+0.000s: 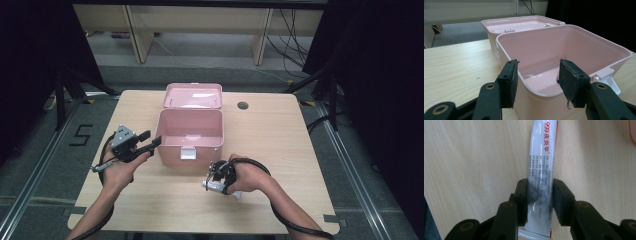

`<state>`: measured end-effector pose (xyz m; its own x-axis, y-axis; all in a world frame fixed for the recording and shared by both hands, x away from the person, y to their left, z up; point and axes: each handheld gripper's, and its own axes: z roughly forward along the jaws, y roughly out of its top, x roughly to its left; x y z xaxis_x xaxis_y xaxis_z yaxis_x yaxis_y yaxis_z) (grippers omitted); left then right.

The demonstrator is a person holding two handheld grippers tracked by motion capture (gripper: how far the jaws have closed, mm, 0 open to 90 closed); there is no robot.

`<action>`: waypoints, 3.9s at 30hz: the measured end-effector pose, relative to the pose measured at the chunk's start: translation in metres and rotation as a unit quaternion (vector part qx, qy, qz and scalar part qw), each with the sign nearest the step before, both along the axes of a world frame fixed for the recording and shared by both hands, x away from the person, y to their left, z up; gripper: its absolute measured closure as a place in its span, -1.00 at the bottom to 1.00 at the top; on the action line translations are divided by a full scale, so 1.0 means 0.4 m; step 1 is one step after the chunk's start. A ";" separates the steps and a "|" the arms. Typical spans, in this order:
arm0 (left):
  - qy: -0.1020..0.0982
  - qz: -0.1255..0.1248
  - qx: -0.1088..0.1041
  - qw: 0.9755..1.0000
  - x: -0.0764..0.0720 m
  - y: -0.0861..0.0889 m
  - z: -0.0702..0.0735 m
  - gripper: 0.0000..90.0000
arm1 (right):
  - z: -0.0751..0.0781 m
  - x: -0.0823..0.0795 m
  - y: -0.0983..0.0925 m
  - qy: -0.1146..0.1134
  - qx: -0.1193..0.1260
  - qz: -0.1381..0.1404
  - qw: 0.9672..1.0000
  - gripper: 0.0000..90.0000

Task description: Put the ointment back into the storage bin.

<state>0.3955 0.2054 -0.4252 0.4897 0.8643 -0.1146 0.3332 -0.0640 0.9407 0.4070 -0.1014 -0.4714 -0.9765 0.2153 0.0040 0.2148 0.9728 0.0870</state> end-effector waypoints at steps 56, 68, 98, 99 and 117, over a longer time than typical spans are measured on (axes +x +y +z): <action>-0.002 -0.002 0.000 1.000 0.001 -0.002 0.005 0.10 | 0.166 0.023 -0.019 -0.023 0.026 0.009 0.999 0.53; -0.002 -0.001 0.001 1.000 0.000 0.001 0.007 0.10 | 0.187 0.030 -0.017 -0.027 0.032 0.017 0.999 0.53; -0.005 -0.004 -0.002 1.000 0.001 -0.003 0.006 0.09 | 0.246 0.051 -0.011 -0.049 0.035 0.035 0.998 0.53; -0.003 -0.002 0.001 1.000 -0.001 -0.003 0.007 0.09 | 0.247 0.052 -0.011 -0.049 0.038 0.038 0.997 0.53; -0.002 -0.002 0.001 1.000 0.000 -0.002 0.005 0.09 | 0.279 0.064 -0.002 -0.057 0.038 0.036 0.997 0.53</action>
<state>0.3954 0.2047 -0.4231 0.4944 0.8622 -0.1107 0.3282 -0.0672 0.9422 0.4324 -0.1023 -0.3598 -0.9846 0.1479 -0.0938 0.1292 0.9750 0.1805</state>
